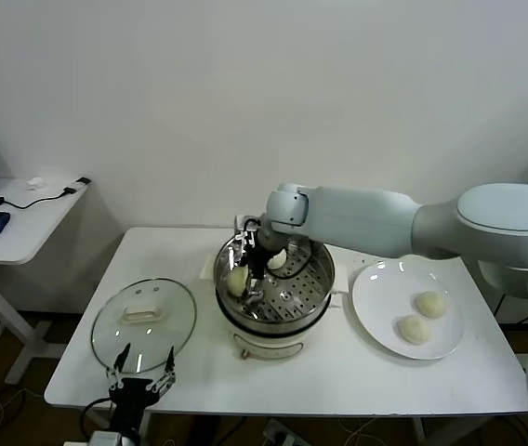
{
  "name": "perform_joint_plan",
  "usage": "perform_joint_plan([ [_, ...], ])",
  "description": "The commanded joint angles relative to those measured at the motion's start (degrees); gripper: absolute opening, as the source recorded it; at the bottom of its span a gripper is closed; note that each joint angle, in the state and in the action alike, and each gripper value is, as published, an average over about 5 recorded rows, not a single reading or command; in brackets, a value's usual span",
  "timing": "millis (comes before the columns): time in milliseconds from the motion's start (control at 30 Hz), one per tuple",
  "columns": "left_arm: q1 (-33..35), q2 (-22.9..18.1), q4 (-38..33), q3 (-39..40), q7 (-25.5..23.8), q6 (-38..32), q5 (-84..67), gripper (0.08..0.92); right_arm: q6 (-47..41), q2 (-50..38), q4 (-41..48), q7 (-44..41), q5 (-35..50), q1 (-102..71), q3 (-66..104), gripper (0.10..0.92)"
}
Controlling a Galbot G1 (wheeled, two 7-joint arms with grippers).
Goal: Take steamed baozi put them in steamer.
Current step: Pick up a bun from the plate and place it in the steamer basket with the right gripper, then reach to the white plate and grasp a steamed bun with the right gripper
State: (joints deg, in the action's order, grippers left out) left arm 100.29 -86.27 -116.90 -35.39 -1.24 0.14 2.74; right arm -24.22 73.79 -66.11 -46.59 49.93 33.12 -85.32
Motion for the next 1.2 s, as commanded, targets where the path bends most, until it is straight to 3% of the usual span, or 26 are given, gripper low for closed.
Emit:
perform_joint_plan([
  [33, 0.1, 0.1, -0.2, 0.2, 0.0, 0.0, 0.1, 0.823, -0.4, -6.9, -4.5, -1.8, 0.3, 5.1, 0.0, 0.823],
  [400, 0.4, 0.0, -0.4, 0.5, 0.1, 0.2, 0.9, 0.823, 4.8, -29.1, -16.6, -10.4, -6.2, 15.0, -4.1, 0.823],
  [767, 1.2, -0.3, -0.5, 0.2, 0.2, 0.5, 0.7, 0.823, 9.3, -47.4, -19.0, -16.8, -27.5, 5.0, 0.1, 0.823],
  [933, 1.5, -0.5, -1.0, 0.2, 0.3, 1.0, 0.2, 0.823, 10.8, -50.1, -15.4, -16.8, -36.9, -9.0, 9.5, 0.823],
  [1200, 1.5, -0.6, -1.0, -0.4, 0.4, 1.3, 0.4, 0.823, 13.0, -47.7, -7.2, -15.2, -44.8, -26.8, 24.5, 0.823],
])
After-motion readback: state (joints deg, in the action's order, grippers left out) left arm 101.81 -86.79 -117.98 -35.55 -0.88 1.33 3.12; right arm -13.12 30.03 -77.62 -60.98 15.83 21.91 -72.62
